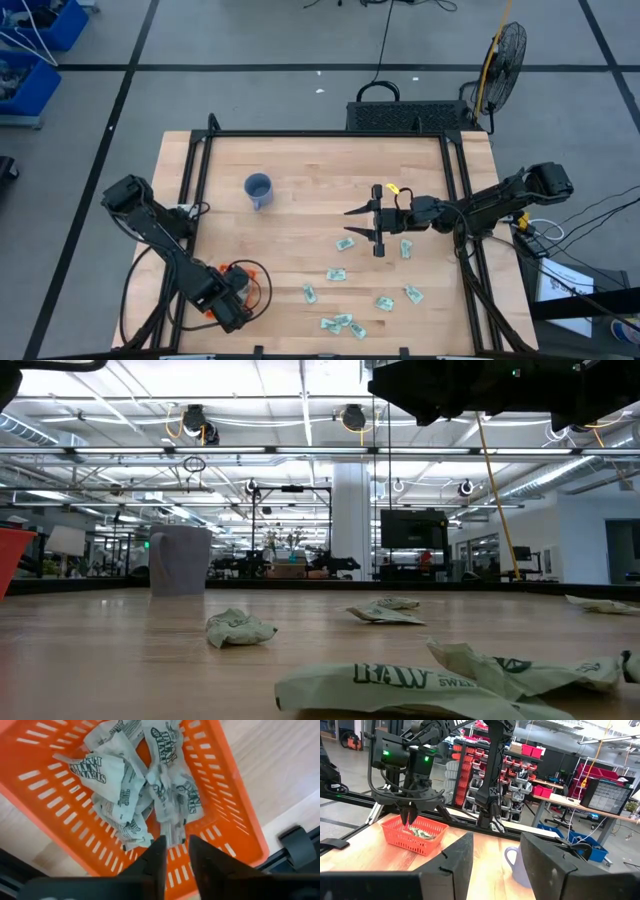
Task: Pick and place Stevia / Truvia into bins
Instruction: Put the stevia packet into the orange bin
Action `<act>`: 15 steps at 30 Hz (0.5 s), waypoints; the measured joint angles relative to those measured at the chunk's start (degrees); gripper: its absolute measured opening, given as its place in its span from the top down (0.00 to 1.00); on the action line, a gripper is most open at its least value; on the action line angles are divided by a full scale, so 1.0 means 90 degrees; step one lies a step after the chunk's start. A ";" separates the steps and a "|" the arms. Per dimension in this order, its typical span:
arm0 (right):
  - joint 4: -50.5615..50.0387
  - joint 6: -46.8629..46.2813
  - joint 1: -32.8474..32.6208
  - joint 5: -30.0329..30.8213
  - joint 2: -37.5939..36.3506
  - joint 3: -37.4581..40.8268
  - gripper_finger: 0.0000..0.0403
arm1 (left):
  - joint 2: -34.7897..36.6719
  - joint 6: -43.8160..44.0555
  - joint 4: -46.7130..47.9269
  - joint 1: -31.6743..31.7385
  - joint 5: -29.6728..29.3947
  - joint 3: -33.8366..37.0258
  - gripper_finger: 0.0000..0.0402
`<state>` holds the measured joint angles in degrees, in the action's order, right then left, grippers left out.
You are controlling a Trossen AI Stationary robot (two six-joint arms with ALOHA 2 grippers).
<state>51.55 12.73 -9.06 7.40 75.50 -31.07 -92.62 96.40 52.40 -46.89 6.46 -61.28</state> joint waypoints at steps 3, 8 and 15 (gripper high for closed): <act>-0.0002 -0.0002 0.0000 0.0000 0.0000 0.0000 0.61 | 0.0000 -0.0015 0.0002 -0.0012 -0.0053 0.0000 0.69; -0.0007 -0.0002 0.0000 -0.0006 0.0000 0.0000 0.61 | 0.0000 -0.0301 0.0002 0.0082 -0.0524 0.0000 0.59; -0.0608 -0.0557 0.0097 -0.0887 0.0000 -0.0068 0.61 | 0.0218 -0.0927 0.0028 0.0731 0.0542 0.0000 0.61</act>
<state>46.08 7.72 -8.19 -0.58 75.50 -31.68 -90.66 88.06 52.65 -40.31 11.34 -61.28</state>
